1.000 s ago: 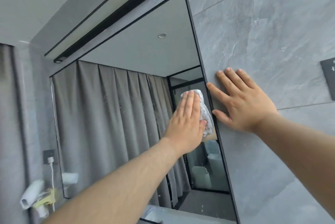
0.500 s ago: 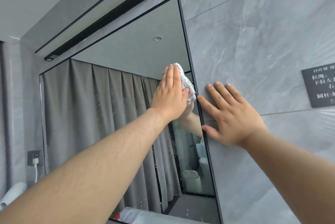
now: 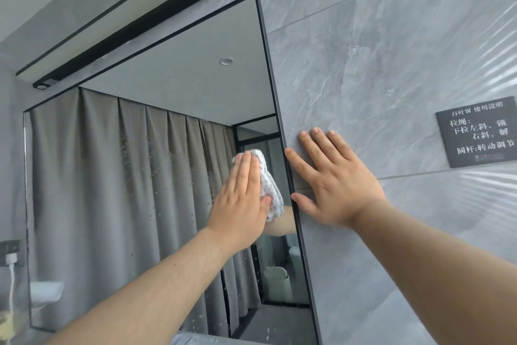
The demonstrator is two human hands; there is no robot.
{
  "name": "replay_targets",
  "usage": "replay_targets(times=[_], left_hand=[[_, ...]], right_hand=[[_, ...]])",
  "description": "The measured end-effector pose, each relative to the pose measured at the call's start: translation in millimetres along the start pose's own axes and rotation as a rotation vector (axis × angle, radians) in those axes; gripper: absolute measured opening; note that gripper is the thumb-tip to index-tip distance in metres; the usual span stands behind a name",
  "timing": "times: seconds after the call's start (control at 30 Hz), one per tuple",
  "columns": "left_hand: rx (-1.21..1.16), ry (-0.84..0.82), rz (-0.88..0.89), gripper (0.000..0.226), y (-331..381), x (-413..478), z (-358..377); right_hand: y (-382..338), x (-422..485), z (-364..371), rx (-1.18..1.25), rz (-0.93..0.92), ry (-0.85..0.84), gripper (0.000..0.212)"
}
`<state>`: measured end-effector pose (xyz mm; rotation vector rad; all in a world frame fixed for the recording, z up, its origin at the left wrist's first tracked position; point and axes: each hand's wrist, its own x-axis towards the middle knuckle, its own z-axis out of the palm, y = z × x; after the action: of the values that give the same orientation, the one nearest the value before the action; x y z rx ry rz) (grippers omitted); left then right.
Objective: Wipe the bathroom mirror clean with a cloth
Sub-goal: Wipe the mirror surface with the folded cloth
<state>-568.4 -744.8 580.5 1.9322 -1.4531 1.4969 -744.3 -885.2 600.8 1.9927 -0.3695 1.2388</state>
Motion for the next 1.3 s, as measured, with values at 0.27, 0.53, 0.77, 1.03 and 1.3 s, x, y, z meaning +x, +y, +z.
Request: replay_targets(times=[0.27, 0.53, 0.77, 1.03, 1.3], left_hand=[[0.097, -0.021, 0.124, 0.069, 16, -63, 24], [-0.04, 0.027, -0.08, 0.07, -8, -8, 3], [-0.179, 0.028, -0.206, 0.07, -11, 28, -14], [-0.097, 0.009, -0.064, 0.071, 11, -32, 19], [-0.039, 0.014, 0.035, 0.07, 29, -65, 31]], right_hand=[[-1, 0, -1, -0.004, 0.003, -0.007, 0.08], [-1, 0, 1, -0.005, 0.005, -0.001, 0.079], [-1, 0, 0, -0.015, -0.002, 0.002, 0.079], [-2, -1, -1, -0.035, -0.011, -0.014, 0.08], [-1, -1, 0, -0.026, -0.009, -0.011, 0.079]])
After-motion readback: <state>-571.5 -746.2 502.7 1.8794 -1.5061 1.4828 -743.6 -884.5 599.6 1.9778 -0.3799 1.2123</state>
